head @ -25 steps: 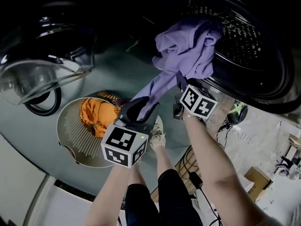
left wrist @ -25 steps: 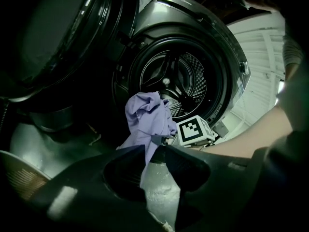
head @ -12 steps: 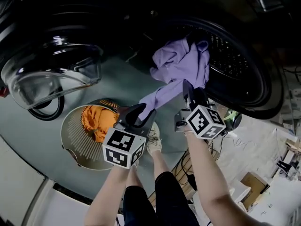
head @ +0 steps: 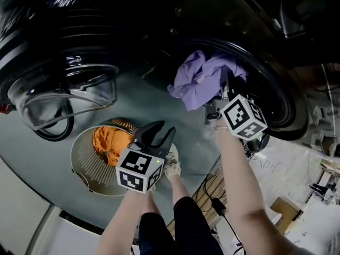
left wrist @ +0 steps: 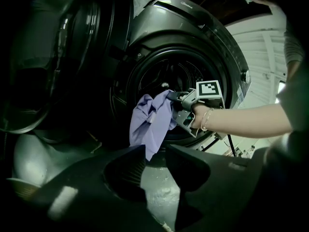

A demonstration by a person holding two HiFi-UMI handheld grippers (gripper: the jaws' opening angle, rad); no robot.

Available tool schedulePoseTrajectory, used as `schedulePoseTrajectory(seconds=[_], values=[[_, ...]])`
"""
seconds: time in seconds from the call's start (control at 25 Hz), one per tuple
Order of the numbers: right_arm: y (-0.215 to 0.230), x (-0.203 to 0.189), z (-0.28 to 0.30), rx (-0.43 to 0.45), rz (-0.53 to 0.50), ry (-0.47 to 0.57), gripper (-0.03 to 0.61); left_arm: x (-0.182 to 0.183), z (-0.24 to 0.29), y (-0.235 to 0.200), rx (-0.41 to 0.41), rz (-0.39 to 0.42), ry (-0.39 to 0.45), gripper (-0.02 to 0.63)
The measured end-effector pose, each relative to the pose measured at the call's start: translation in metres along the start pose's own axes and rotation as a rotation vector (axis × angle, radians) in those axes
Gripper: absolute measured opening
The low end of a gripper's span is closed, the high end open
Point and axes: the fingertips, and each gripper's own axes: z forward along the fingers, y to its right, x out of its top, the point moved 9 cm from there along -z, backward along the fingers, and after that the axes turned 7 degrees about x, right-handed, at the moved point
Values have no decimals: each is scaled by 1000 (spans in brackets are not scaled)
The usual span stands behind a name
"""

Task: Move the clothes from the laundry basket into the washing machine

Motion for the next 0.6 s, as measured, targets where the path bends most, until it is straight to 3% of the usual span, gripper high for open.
schedulePoseTrajectory(seconds=[0.24, 0.44, 0.48, 0.6], values=[[7, 2, 23, -39, -6, -31, 88, 3, 2, -2, -13, 10, -4, 118], [16, -15, 23, -138, 46, -129, 412, 4, 0, -5, -1, 0, 4, 118], [18, -18, 22, -153, 60, -148, 453, 4, 0, -6, -1, 0, 6, 118], [20, -20, 15, -166, 71, -175, 492, 4, 0, -7, 0, 3, 6, 118]])
